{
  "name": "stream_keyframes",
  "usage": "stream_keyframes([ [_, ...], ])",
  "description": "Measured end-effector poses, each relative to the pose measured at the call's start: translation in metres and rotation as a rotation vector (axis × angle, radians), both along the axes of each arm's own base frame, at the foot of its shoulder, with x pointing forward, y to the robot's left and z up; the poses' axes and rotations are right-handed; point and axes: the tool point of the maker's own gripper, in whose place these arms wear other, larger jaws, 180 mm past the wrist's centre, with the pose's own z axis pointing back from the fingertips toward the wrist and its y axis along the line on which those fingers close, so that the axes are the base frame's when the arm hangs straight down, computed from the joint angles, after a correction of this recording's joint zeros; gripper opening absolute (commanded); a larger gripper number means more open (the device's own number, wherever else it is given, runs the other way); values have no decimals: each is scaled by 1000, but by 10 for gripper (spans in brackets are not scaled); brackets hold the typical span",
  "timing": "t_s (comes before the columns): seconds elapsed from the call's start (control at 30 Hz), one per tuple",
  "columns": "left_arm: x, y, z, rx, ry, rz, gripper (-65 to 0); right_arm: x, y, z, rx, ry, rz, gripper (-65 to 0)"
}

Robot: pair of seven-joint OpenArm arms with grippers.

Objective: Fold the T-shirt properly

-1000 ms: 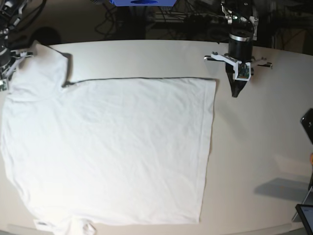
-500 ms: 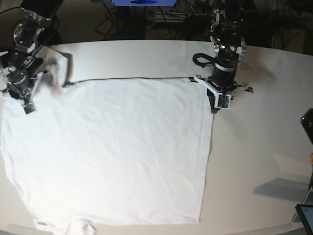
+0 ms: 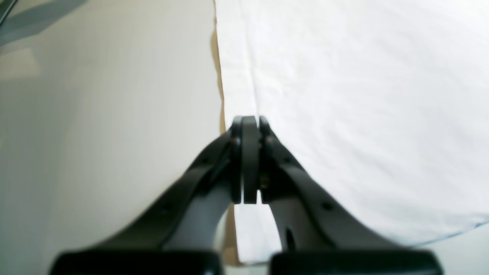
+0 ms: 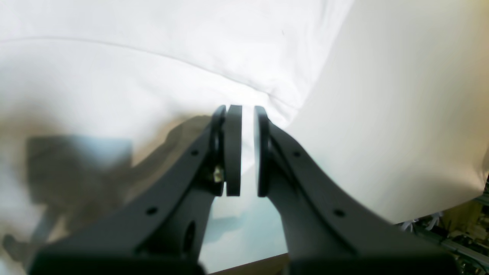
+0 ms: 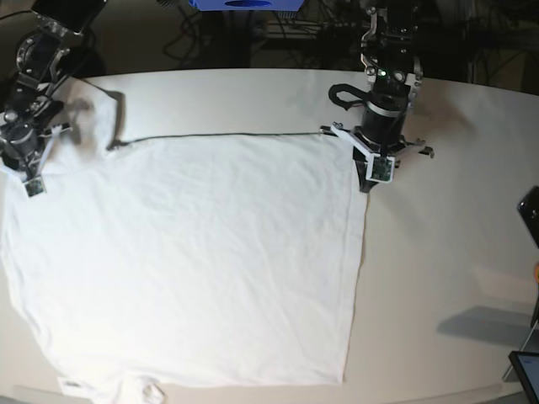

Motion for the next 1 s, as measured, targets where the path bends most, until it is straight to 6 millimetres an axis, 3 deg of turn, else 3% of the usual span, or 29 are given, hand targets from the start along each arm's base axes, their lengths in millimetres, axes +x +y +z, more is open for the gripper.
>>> stream_keyframes([
  [0.17, 1, 4, 1, 7, -3, 7, -650, -1, -33, 20, -24, -60, -105, -557],
  [0.33, -13, 26, -6, 24, 28, 64, -650, -1, -34, 21, 28, -93, -136, -283],
  [0.4, -17, 30, -10, 28, 47, 74, -650, -3, -37, 22, 50, -76, -146, -222],
  [0.43, -17, 30, -10, 30, 45, 72, -650, -2, -40, 25, 56, -81, -152, -222],
  [0.57, -19, 31, -9, 29, 42, 67, -650, -3, -48, 35, 66, -83, -162, -257],
  [0.63, -20, 32, -10, 32, 47, 76, -650, -2, -46, 39, 45, -82, -152, -306],
  [0.7, -12, 25, -6, 24, 30, 67, -650, 6, -37, 39, -6, -47, -104, -405],
  [0.8, 12, -16, 2, -23, -19, -27, -650, 21, -9, 31, -2, -25, -4, -606],
  [0.83, 16, -29, 1, -41, -20, -62, -650, 25, -2, 30, 5, -26, 15, -644],
  [0.9, 19, -42, -6, -52, -4, -92, -650, 26, 3, 22, 19, -6, 29, -634],
  [1.0, 21, -43, -29, -67, 54, -55, -650, 18, -3, 4, 25, 56, 8, -634],
])
